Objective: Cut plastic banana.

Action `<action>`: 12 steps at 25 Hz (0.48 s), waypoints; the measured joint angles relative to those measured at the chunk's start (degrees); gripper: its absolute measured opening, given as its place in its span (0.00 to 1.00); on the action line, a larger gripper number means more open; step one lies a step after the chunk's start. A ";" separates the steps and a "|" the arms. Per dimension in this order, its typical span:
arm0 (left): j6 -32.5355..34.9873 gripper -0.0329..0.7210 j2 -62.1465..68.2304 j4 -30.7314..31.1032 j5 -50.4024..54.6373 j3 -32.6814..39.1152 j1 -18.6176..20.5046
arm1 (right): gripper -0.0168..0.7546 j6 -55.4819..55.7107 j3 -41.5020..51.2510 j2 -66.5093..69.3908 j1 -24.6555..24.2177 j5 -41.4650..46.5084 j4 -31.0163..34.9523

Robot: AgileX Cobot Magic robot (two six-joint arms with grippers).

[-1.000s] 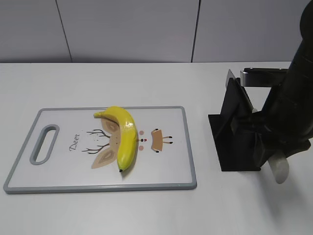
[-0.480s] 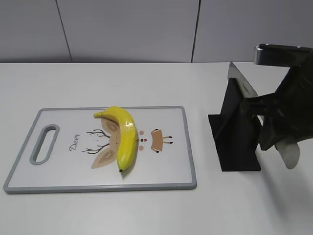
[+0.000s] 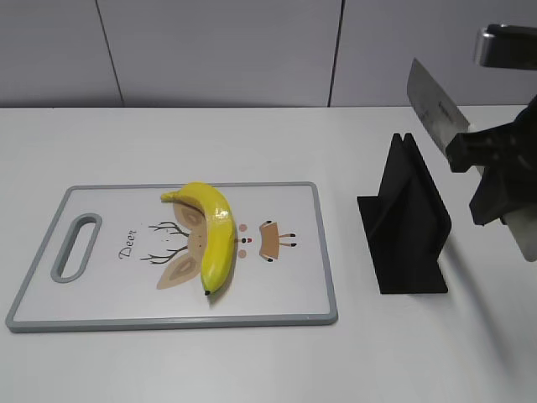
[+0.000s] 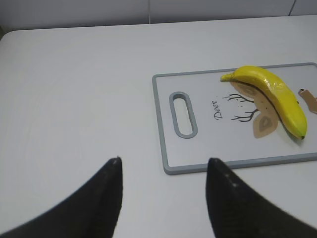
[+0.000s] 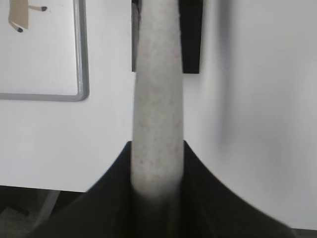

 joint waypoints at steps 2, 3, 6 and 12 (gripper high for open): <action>0.00 0.73 0.00 0.00 0.00 0.00 0.00 | 0.23 0.12 -0.66 -1.19 0.00 0.06 -0.66; 0.00 0.73 0.00 -0.05 0.00 0.00 0.00 | 0.23 0.12 -1.12 -1.74 0.00 0.18 -0.66; 0.70 0.73 0.00 -0.05 0.00 0.00 0.00 | 0.23 -3.07 -2.83 -2.40 0.00 1.37 -0.66; 4.55 0.77 5.01 -1.78 -2.76 -2.25 0.00 | 0.23 -11.86 -6.70 -2.28 -0.54 2.83 -0.66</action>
